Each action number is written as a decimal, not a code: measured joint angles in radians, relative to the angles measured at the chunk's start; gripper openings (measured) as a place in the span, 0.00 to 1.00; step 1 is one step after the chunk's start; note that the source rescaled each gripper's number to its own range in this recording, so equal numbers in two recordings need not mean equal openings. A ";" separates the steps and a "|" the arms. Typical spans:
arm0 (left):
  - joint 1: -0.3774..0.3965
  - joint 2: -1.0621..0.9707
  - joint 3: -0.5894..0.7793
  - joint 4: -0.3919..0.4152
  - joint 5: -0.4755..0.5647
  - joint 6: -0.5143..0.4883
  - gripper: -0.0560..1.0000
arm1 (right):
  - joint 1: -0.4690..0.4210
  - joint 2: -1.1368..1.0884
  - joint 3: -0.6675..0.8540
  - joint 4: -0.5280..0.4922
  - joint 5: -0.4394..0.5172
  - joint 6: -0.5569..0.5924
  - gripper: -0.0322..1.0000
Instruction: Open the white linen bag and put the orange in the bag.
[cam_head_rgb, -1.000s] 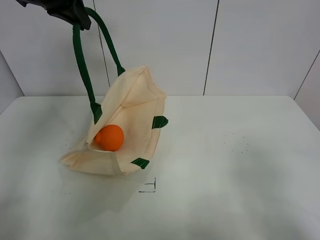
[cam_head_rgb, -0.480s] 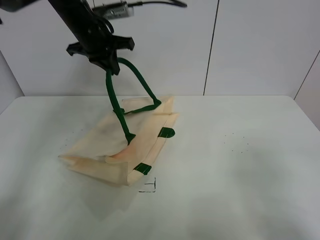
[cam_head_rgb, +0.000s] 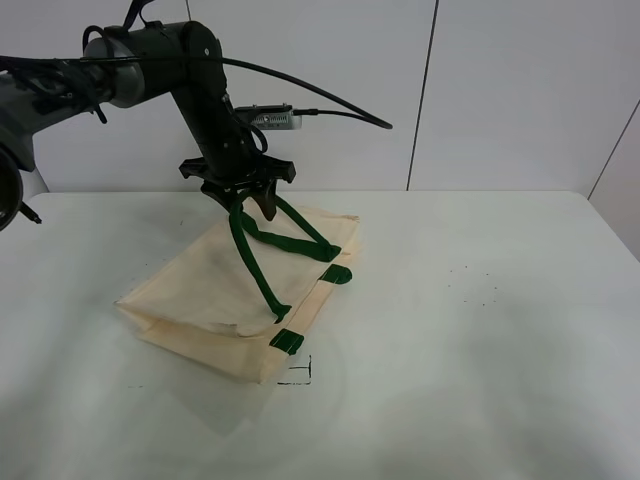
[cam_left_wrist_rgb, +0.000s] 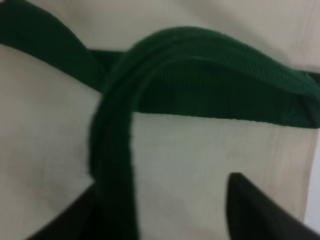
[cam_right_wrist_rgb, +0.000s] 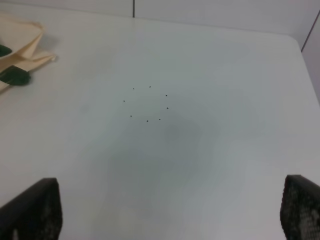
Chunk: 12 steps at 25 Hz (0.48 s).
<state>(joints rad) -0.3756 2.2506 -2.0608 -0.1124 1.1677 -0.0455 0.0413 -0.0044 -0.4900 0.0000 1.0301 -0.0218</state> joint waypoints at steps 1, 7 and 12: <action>0.000 0.000 0.016 0.005 -0.005 0.000 0.78 | 0.000 0.000 0.000 0.000 0.000 0.000 1.00; 0.005 0.001 0.107 0.107 0.002 -0.014 0.83 | 0.000 0.000 0.000 0.000 0.000 0.000 1.00; 0.046 -0.016 0.108 0.135 -0.008 -0.028 0.83 | 0.000 0.000 0.000 0.000 0.000 0.000 1.00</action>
<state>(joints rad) -0.3294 2.2341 -1.9527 0.0222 1.1596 -0.0732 0.0413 -0.0044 -0.4900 0.0000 1.0301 -0.0218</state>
